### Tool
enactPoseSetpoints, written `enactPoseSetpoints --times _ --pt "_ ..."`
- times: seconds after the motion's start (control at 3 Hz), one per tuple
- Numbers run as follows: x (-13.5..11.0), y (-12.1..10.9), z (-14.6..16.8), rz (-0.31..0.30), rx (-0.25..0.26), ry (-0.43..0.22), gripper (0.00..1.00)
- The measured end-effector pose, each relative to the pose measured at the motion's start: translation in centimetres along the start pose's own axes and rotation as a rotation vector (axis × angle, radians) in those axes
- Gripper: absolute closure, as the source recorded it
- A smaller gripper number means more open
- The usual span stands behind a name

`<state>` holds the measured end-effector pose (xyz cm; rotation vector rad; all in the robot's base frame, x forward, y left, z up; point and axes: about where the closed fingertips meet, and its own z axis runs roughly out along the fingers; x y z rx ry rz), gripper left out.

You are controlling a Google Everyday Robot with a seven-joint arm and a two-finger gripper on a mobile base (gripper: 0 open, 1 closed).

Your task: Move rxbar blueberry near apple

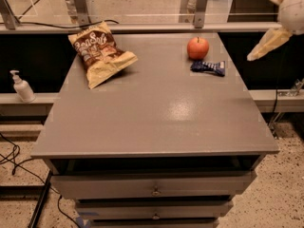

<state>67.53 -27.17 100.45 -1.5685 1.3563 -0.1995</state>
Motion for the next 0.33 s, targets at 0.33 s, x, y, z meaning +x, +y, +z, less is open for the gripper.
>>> enactPoseSetpoints --times 0.33 --pt "-2.42 -0.81 -2.30 -0.016 0.047 0.023 0.00"
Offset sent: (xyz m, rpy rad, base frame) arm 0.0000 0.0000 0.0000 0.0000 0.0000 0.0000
